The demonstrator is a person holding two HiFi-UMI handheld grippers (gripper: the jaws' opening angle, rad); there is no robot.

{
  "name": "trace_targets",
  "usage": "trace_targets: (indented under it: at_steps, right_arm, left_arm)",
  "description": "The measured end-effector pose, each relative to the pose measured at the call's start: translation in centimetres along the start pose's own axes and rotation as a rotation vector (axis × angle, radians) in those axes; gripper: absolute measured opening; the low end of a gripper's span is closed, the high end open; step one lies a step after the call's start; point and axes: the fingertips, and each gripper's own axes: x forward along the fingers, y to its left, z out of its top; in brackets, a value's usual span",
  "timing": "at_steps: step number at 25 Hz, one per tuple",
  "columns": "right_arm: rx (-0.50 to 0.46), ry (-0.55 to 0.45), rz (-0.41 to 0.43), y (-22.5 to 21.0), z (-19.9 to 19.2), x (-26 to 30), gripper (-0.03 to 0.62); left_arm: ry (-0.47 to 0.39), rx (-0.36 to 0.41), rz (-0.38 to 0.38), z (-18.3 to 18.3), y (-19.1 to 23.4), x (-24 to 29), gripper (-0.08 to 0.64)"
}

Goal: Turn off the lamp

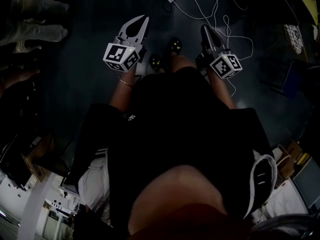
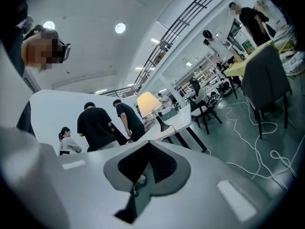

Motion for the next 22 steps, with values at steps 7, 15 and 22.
trace_targets:
  at_steps: [7,15,22]
  right_arm:
    - [-0.015,0.003,0.046,-0.3,1.0,4.1,0.000]
    - [-0.007,-0.003,0.088,-1.5,2.5,8.9,0.000]
    - [-0.025,-0.001,0.046,-6.5,5.4,11.0,0.000]
  left_arm:
    - [0.015,-0.011,0.008,-0.1,0.5,1.0,0.006]
    - [0.019,0.016,0.063,1.7,3.9,2.7,0.006]
    - [0.037,0.006,0.012,2.0,4.5,10.0,0.006]
